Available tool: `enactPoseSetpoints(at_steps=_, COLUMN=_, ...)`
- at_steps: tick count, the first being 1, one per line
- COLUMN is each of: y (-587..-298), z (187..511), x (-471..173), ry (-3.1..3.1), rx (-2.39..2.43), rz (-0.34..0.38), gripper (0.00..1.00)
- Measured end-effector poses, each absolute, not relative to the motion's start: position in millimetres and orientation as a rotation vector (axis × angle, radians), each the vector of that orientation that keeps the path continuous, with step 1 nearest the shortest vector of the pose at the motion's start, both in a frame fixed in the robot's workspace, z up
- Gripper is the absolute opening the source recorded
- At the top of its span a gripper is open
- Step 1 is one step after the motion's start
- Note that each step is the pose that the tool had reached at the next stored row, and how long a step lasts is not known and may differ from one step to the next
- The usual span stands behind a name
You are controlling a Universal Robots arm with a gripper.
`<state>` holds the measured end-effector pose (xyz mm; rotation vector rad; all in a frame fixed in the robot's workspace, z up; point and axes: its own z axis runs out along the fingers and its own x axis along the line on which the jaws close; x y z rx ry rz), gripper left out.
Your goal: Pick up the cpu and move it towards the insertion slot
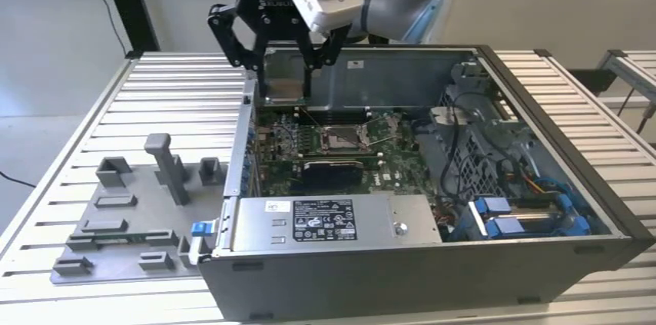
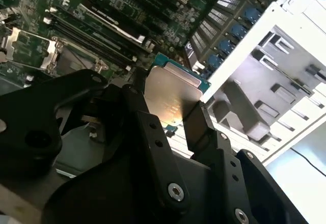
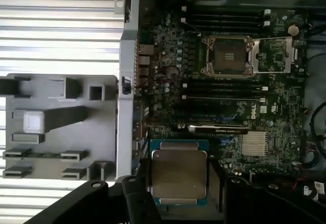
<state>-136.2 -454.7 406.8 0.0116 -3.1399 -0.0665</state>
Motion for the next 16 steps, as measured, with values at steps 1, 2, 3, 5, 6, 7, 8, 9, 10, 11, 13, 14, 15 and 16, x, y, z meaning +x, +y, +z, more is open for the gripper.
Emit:
enactPoseSetpoints(at_steps=1, y=-455, z=407, x=-132, ry=-3.140, rx=0.012, rz=-0.066, gripper=0.00)
enactPoseSetpoints(at_steps=2, y=-455, z=407, x=-127, ry=-3.140, rx=0.012, rz=-0.066, gripper=0.00)
enactPoseSetpoints(at_steps=3, y=-455, z=407, x=-123, ry=-3.140, rx=0.012, rz=-0.066, gripper=0.00)
enactPoseSetpoints(at_steps=5, y=-455, z=407, x=-114, ry=-3.140, rx=0.012, rz=-0.066, gripper=0.00)
enactPoseSetpoints(at_steps=6, y=-455, z=406, x=-109, ry=-3.140, rx=0.012, rz=-0.066, gripper=0.00)
enactPoseSetpoints(at_steps=7, y=-455, z=406, x=-104, ry=-3.140, rx=0.012, rz=-0.066, gripper=0.00)
enactPoseSetpoints(at_steps=8, y=-455, z=406, x=-100, ry=-3.140, rx=0.012, rz=-0.066, gripper=0.00)
enactPoseSetpoints(at_steps=9, y=-455, z=406, x=-95, ry=-3.140, rx=0.012, rz=-0.066, gripper=0.00)
enactPoseSetpoints(at_steps=10, y=-455, z=406, x=-91, ry=-3.140, rx=0.012, rz=-0.066, gripper=0.00)
enactPoseSetpoints(at_steps=11, y=-455, z=406, x=-86, ry=-3.140, rx=0.012, rz=-0.066, gripper=0.00)
enactPoseSetpoints(at_steps=13, y=-455, z=406, x=-77, ry=-3.140, rx=0.012, rz=-0.066, gripper=0.00)
enactPoseSetpoints(at_steps=14, y=-455, z=405, x=-73, ry=-3.140, rx=0.012, rz=-0.066, gripper=0.00)
enactPoseSetpoints(at_steps=15, y=-455, z=405, x=-68, ry=-3.140, rx=0.012, rz=-0.066, gripper=0.00)
enactPoseSetpoints(at_steps=16, y=-455, z=405, x=-63, ry=-3.140, rx=0.012, rz=-0.066, gripper=0.00)
